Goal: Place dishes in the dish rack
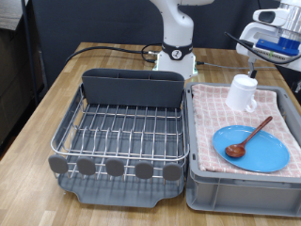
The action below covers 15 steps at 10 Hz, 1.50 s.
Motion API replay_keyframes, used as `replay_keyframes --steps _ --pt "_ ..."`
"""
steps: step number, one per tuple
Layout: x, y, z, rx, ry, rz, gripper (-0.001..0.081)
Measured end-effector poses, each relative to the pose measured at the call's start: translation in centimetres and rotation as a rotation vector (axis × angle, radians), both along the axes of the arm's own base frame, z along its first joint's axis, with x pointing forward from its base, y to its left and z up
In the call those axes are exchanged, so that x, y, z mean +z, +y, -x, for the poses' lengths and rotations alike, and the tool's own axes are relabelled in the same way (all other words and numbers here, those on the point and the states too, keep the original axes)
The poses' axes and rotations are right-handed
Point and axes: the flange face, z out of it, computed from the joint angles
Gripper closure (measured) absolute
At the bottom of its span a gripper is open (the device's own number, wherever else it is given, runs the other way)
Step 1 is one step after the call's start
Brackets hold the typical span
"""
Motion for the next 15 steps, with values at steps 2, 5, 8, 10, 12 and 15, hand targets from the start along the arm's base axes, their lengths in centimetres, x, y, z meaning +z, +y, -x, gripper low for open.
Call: replay_keyframes --steps 2,5,8,10,12,15 --pt "-1.5 0.4 -0.3 -0.012 -0.012 -0.011 0.0004" --pt "-3.5 1.0 -0.5 -0.026 -0.027 -0.019 0.0004" --pt "-5.5 1.2 -0.6 -0.034 -0.034 -0.018 0.0004" --pt "-6.7 1.0 -0.7 -0.050 -0.041 -0.015 0.0004" --pt "-7.7 0.7 -0.9 -0.081 -0.053 -0.018 0.0004" --pt "-9.0 0.2 -1.0 -0.117 -0.059 -0.025 0.0004"
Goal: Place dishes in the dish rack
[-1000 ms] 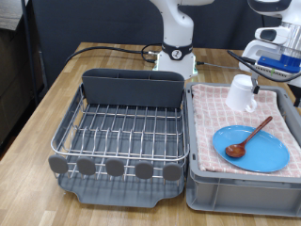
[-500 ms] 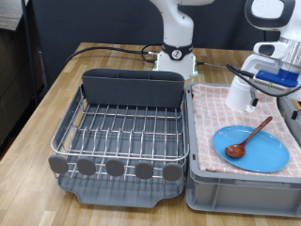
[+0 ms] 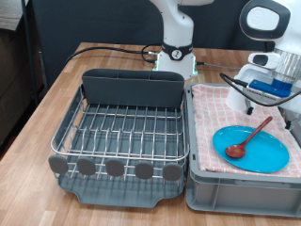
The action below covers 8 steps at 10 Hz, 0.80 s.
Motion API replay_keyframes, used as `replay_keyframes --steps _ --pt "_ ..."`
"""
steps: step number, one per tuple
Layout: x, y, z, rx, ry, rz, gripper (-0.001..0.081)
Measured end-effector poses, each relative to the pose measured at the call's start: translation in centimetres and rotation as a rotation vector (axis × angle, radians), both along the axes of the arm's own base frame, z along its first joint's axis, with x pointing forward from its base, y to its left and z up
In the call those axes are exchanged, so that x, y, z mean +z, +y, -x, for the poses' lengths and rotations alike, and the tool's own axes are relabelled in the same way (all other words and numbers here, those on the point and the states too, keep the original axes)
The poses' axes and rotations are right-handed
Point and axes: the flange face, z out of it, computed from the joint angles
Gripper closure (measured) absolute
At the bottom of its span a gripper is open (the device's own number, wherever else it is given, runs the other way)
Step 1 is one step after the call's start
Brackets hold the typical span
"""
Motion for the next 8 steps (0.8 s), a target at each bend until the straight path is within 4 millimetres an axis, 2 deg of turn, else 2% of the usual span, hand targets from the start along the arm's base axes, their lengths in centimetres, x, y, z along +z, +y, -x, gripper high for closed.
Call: replay_keyframes --steps 8 --pt "-4.0 -1.3 0.5 -0.054 -0.034 -0.038 0.0004"
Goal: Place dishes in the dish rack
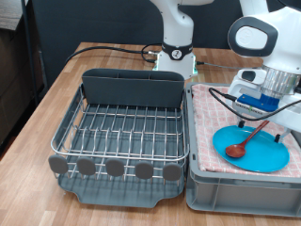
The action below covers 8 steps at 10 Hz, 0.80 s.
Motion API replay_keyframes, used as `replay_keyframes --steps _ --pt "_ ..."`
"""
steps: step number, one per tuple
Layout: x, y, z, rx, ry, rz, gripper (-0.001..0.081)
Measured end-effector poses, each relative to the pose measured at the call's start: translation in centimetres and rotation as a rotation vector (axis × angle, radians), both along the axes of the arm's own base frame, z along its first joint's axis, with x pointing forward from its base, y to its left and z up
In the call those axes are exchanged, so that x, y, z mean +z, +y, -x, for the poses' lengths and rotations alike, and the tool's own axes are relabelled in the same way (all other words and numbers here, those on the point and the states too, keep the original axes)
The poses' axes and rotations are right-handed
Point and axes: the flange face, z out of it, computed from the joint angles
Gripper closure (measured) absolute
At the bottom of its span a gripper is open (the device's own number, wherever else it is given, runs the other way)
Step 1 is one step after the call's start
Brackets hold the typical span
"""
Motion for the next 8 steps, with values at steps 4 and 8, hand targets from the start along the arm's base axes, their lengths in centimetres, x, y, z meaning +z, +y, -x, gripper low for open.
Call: replay_keyframes --steps 4,8 --pt "-0.69 -0.11 0.72 -0.011 -0.030 -0.018 0.0004" --pt "-0.71 0.08 0.89 0.003 -0.036 -0.029 0.0004"
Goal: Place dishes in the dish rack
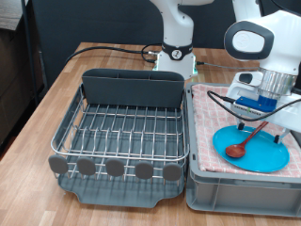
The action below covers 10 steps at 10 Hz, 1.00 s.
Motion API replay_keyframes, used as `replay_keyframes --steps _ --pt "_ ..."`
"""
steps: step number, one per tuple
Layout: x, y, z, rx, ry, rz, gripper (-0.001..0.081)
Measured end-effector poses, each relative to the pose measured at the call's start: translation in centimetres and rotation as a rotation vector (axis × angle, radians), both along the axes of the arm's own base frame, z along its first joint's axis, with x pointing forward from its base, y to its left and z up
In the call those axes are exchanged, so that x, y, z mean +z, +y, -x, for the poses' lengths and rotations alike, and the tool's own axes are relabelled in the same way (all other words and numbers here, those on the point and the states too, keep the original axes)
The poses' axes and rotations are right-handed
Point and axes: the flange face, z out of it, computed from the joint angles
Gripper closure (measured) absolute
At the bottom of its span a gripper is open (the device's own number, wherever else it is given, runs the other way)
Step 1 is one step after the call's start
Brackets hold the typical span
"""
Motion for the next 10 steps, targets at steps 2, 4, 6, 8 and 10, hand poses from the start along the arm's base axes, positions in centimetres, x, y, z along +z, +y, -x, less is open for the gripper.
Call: replay_keyframes --steps 2,4,6,8,10 --pt "0.03 0.01 -0.02 0.001 -0.001 -0.003 0.0004" --pt "0.07 -0.01 -0.06 0.002 -0.003 -0.007 0.0088" --pt "0.08 0.01 -0.07 0.002 -0.004 -0.010 0.0256" --pt "0.00 0.02 -0.01 0.002 -0.002 -0.012 0.0420" --pt "-0.09 0.02 0.07 0.002 -0.001 -0.013 0.0598"
